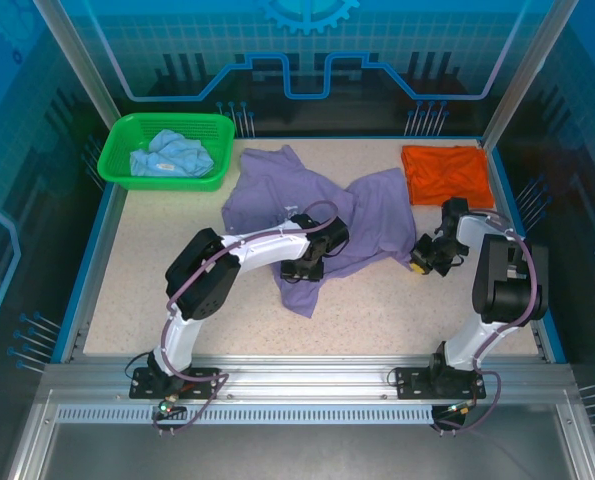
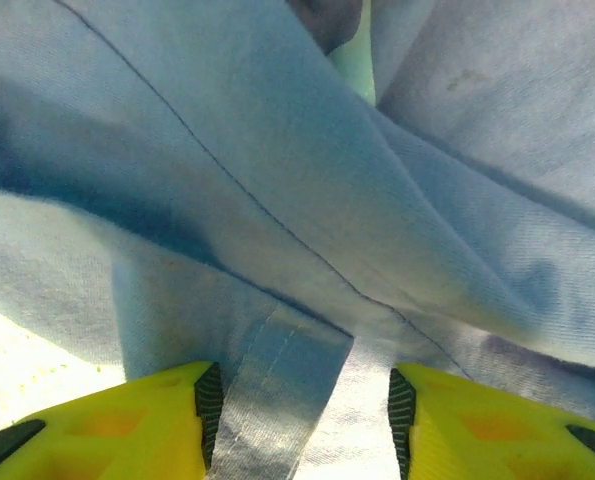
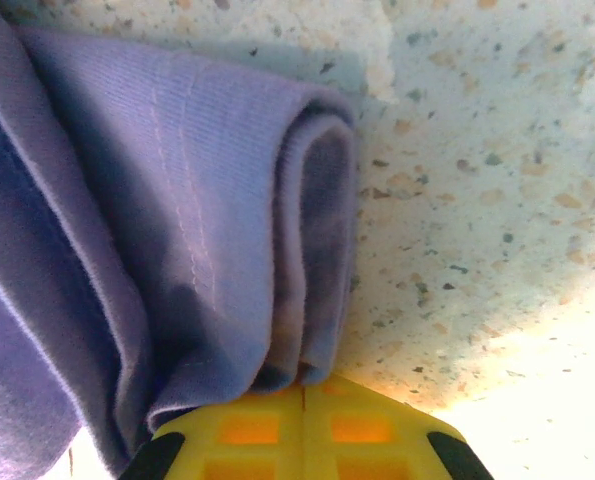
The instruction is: Fold and stack the t-shirts
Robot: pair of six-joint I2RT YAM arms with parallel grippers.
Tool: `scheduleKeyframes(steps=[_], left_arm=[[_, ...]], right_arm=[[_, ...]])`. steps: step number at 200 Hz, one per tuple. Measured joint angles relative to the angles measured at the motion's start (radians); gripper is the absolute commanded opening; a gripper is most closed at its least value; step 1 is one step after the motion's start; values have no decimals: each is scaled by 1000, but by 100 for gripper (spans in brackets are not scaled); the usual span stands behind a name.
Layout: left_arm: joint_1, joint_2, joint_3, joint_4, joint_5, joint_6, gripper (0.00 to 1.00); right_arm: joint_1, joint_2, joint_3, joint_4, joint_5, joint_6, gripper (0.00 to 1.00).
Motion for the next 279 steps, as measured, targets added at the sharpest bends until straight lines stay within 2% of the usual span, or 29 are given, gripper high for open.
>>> scheduleKeyframes(steps=[18,67,126,156,176,204,220,232,254,279], left_arm=[[-1,0,0,-1,-2,15,35],[-4,0,0,-3,-23,40,0],[12,-37,31,-22,-54,64,0],[90,-158,148,-37,-60,105,0],[199,-202,354,-3,-58,156,0],[354,-155,770,62,-49,257,0],[428,-104,1023,104,-1,293,0],[475,-100,1120,143,48,299,0],[521,-173,1114,211,110,314,0],[521,-359,875,306,169,312,0]], right_arm=[[0,0,0,0,-1,0,0],[0,-6,-6,10,-3,0,0],[1,-76,-7,14,-34,2,0],[6,-130,73,-45,-89,25,0],[7,-121,260,-82,-126,56,0],[-3,-70,598,-72,-196,135,0],[-11,-20,814,-82,-232,172,0],[-16,14,970,-87,-259,190,0],[-24,10,1142,-107,-289,196,0],[-31,-90,1111,-111,-296,189,0]])
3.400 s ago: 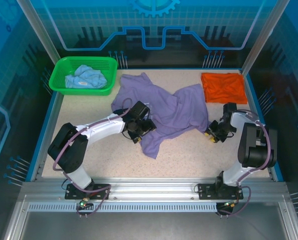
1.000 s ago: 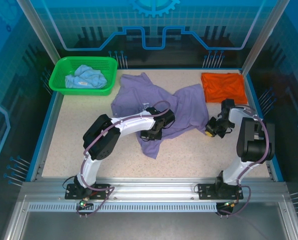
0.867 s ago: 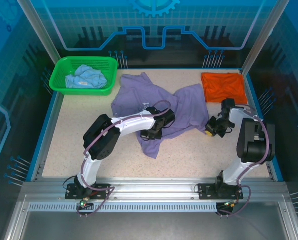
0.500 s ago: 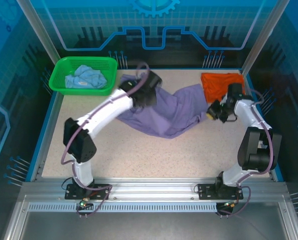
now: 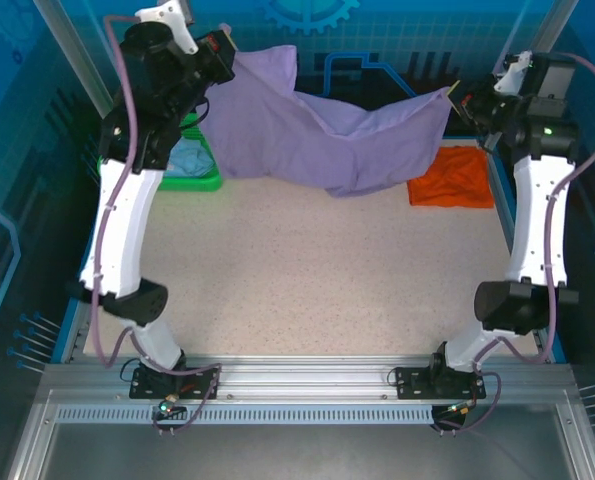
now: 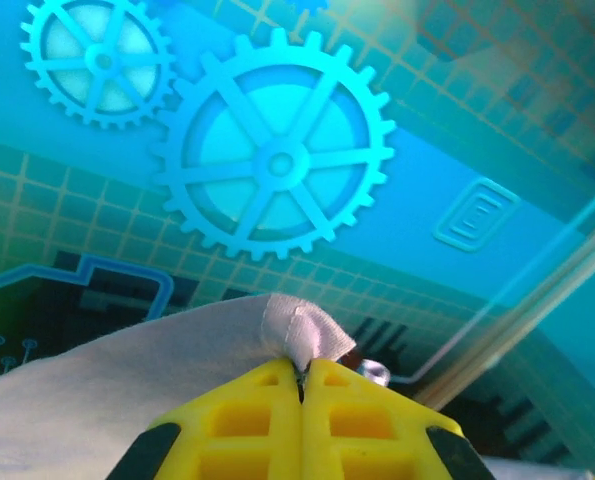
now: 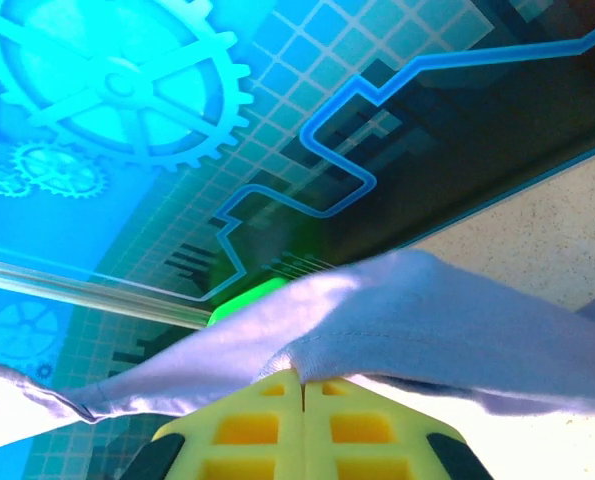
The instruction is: Fold and stack the t-shirts
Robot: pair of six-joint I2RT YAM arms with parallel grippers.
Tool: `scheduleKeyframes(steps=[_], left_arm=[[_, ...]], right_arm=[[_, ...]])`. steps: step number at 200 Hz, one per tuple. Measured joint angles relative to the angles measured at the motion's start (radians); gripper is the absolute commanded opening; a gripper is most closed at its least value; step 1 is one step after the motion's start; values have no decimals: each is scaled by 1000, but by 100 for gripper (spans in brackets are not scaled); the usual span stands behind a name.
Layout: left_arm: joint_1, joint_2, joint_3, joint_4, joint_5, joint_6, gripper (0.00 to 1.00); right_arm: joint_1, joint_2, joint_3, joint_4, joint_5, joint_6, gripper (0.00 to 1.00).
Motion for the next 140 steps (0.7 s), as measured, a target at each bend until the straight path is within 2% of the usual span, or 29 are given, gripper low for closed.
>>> scheduleKeyframes(steps=[24,41,60,81,91,99,122,130,140], left_arm=[[22,-134,-217,66,31,-42,0],[54,-159,-328,101,58,-88,0],[77,-106,-395,107,89,-132,0],[83,39,-362,85,145,-164,0],[84,138,-275,50,176,-176,0],[88,253,-123,-18,211,-184,0],[109,550,371,-89,278,-208,0],[119,563,422,-87,288,-211,0],[137,512,385,-58,303,-217,0]], right_arm=[[0,-106,-176,23,-3,-3,0],[0,-92,-238,23,-6,-4,0],[2,-21,-261,13,-4,-3,0],[9,92,-237,3,-2,2,0],[14,166,-178,-5,-2,9,0],[18,241,-76,-54,-6,21,0],[24,492,401,-121,-19,53,0],[23,559,577,-147,-22,69,0],[19,600,738,-159,-33,94,0]])
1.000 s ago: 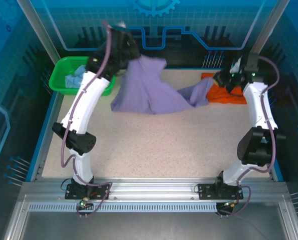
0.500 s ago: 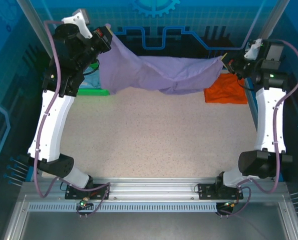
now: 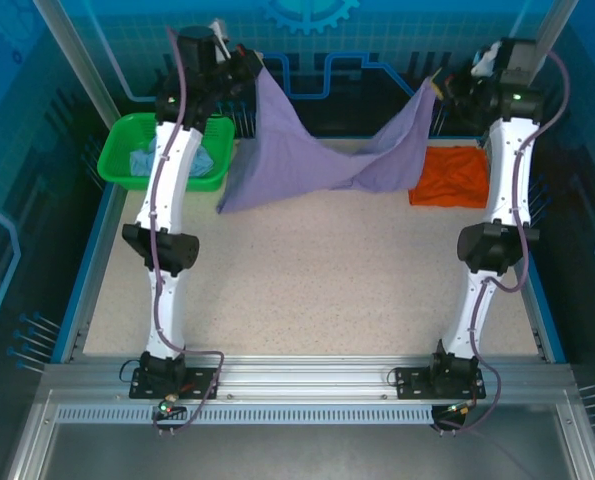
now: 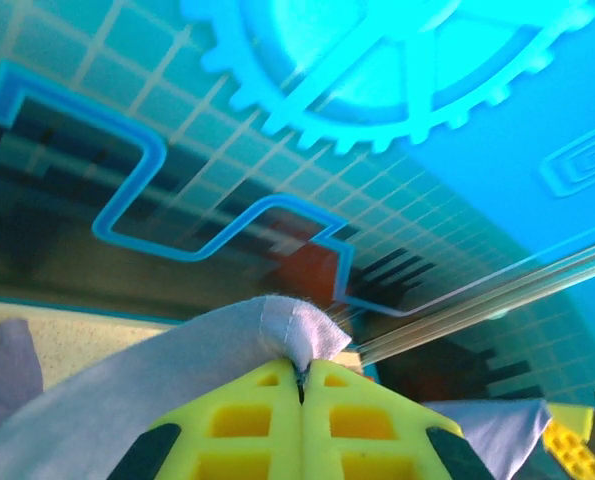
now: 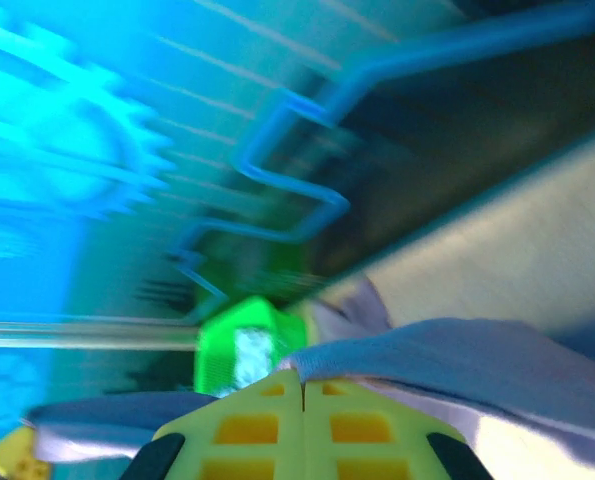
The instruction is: Fold and stack the t-shirts
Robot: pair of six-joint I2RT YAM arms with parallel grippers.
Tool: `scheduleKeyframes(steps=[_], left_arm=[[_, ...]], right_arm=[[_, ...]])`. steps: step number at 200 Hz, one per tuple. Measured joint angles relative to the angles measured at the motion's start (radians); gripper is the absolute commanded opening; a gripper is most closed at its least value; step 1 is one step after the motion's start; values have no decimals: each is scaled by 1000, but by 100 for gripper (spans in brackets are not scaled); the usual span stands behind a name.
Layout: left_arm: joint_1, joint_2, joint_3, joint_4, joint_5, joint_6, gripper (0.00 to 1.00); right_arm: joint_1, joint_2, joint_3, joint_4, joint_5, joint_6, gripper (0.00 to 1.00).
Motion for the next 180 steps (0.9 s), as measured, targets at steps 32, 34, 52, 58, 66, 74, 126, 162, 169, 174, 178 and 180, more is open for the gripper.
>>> scheduleKeyframes(steps=[32,34,52,58,66,74,126,162,169,174,178,180], left_arm=[[49,-412,-411,136,27,13,0],[50,-438,-432,144,31,13,0],[46,-693,-639,224,78,19,1],[43,-798,-740,262,101,19,2],[40,-904,-855,301,122,21,3],[40,-1020,-994,326,136,23,3],[39,-1557,-1770,126,138,30,56],[39,-1709,-1923,-121,-102,12,74],[39,-1716,-1909,-140,-159,13,74],[39,-1712,-1896,-147,-190,13,74],[39,-1704,-1883,-148,-217,14,74],[39,-1699,-1875,-148,-228,16,73]], right_arm=[[-12,-170,-23,-49,-41,-28,0],[-11,-198,-56,-50,-39,-32,0],[12,-466,-433,-10,-38,-88,0],[25,-588,-620,19,-38,-103,0],[38,-694,-775,27,-40,-120,0],[53,-797,-928,19,-35,-145,0],[119,-1168,-1796,-42,47,-267,0],[114,-1211,-2004,-119,160,-323,22],[108,-1221,-2001,-115,176,-324,33],[105,-1229,-1997,-115,186,-323,39],[103,-1236,-1990,-116,198,-312,43],[101,-1239,-1985,-117,203,-320,44]])
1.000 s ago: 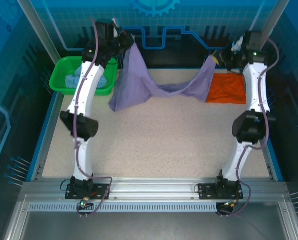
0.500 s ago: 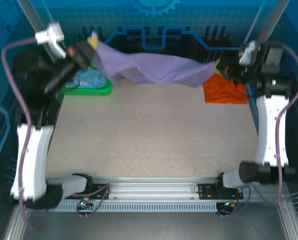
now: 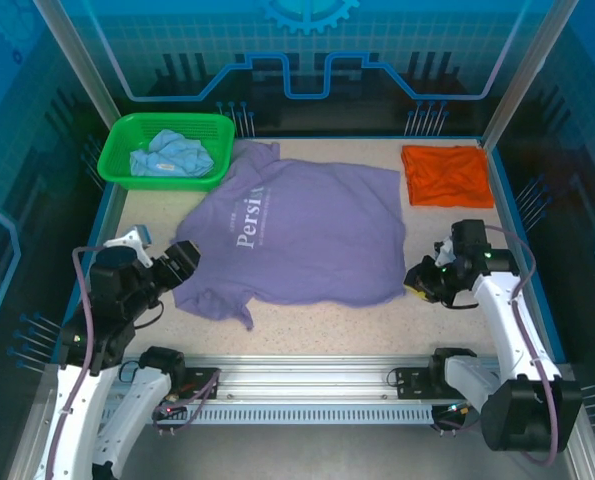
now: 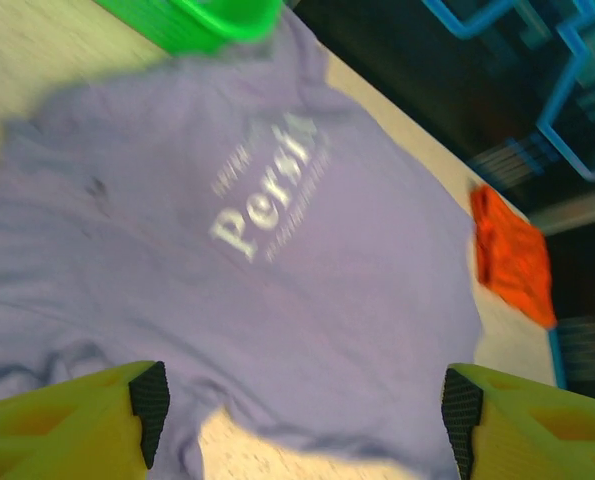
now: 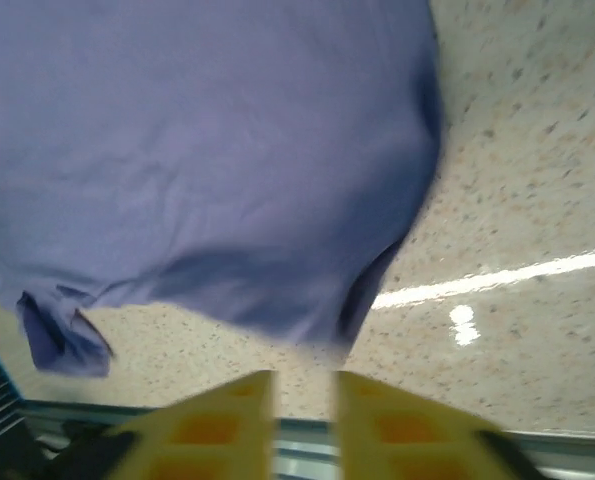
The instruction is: Fold and stack the t-shirts
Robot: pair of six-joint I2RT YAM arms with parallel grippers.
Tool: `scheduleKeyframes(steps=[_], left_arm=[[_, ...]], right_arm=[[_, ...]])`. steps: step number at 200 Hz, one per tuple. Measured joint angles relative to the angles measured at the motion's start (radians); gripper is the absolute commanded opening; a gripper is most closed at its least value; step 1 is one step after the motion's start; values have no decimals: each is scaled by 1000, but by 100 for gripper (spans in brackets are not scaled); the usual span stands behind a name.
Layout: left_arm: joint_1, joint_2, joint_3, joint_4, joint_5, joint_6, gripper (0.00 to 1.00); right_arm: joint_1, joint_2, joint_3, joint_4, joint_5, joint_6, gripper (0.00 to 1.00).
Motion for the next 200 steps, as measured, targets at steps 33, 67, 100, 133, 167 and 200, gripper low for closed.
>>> scheduleKeyframes(steps=[33,67,100,133,167,200], left_arm=[[0,179,84,71,-69,23,62],[-3,479,110,183,-6,32,53],[-79,787,122,212,47,53,53],[-154,979,115,213,67,48,55],[-161,996,0,216,90,-18,58],[-210,985,-90,189,110,-83,61]], right_arm=[[-3,-59,104,40,130,52,62],[9,101,213,134,183,116,53],[131,607,510,142,248,71,54],[241,999,784,109,313,3,56],[237,1237,957,79,345,5,57],[199,1300,1038,40,348,23,56]])
